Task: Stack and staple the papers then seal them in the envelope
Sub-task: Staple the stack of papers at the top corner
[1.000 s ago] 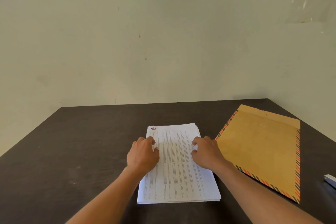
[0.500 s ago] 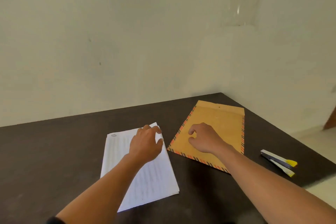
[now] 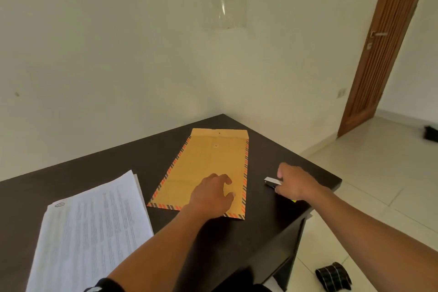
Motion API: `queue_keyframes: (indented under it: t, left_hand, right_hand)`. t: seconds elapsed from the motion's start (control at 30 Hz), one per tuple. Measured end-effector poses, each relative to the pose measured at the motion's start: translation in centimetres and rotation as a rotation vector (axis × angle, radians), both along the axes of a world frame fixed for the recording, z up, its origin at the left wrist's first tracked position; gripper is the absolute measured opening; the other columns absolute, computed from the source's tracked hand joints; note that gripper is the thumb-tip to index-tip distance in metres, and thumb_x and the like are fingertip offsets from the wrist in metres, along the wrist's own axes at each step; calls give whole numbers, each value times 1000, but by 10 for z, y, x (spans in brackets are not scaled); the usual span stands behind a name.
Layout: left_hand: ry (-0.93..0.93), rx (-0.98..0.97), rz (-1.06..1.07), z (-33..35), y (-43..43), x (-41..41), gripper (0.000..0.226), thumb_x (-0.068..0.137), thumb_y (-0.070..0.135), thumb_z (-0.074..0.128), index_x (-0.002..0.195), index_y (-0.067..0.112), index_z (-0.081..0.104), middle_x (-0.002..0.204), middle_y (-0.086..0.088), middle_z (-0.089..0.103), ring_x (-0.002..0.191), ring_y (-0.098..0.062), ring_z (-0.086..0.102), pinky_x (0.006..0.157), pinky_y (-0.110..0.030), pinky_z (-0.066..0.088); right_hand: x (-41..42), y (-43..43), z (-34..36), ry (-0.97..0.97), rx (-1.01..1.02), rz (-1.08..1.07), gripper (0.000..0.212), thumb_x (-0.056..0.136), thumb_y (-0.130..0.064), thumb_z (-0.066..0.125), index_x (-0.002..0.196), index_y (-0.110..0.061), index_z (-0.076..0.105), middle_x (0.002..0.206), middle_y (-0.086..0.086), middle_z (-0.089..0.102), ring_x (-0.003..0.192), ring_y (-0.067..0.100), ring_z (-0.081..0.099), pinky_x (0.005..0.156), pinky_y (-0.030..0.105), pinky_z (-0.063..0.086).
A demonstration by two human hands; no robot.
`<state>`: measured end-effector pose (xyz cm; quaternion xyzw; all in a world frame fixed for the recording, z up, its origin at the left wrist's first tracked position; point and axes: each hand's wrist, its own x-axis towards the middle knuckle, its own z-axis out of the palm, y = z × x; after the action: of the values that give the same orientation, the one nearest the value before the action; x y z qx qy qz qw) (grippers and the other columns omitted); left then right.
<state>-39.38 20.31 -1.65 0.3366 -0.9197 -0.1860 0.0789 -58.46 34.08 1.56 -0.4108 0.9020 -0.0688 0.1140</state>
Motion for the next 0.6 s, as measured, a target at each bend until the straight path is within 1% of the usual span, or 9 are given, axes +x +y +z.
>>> queue_keyframes:
  t: [0.1, 0.17, 0.23, 0.33, 0.43, 0.53, 0.6]
  left_hand:
    - [2, 36, -13, -2, -5, 7, 39, 96, 41, 59, 133, 31, 55, 127, 1, 56, 122, -21, 51, 101, -36, 45]
    - [46, 64, -6, 1, -10, 15, 39, 96, 41, 60, 133, 30, 55, 129, 2, 57, 122, -19, 52, 100, -30, 42]
    - [78, 75, 9, 8, -15, 27, 40, 96, 41, 61, 134, 30, 55, 131, 3, 57, 122, -18, 52, 96, -26, 40]
    - [123, 62, 51, 17, -24, 51, 41, 95, 41, 62, 134, 30, 55, 132, 3, 58, 119, -16, 54, 93, -25, 40]
    - [173, 66, 144, 28, -37, 87, 42, 95, 40, 64, 134, 30, 55, 135, 3, 57, 119, -17, 56, 96, -28, 48]
    - [184, 27, 254, 36, -53, 132, 44, 94, 40, 65, 135, 27, 56, 137, 2, 58, 120, -18, 59, 94, -30, 51]
    - [201, -1, 365, 38, -63, 167, 42, 94, 41, 65, 133, 28, 56, 138, 3, 58, 123, -17, 58, 98, -31, 50]
  right_hand:
    - [3, -5, -4, 71, 27, -4, 25, 93, -28, 65, 112, -18, 52, 111, 6, 64, 96, 24, 61, 84, 37, 51]
    - [10, -10, -4, 88, 36, 1, 27, 94, -28, 64, 116, -17, 54, 115, 7, 64, 98, 24, 60, 86, 37, 53]
    - [17, -17, -4, 63, 17, 3, 29, 92, -29, 65, 116, -18, 52, 115, 6, 64, 102, 25, 62, 90, 40, 55]
    - [32, -36, 2, 2, -73, 33, 28, 93, -27, 64, 111, -20, 44, 105, 3, 60, 93, 22, 63, 82, 38, 56]
    - [59, -67, 16, -61, -184, 116, 26, 94, -29, 58, 113, -20, 42, 104, 4, 59, 91, 24, 63, 77, 39, 56]
    - [102, -107, 29, -118, -273, 214, 24, 95, -29, 56, 111, -19, 41, 100, 5, 58, 85, 25, 62, 68, 37, 50]
    - [136, -135, 34, -176, -308, 283, 26, 97, -28, 56, 115, -19, 40, 101, 4, 57, 84, 25, 61, 65, 35, 47]
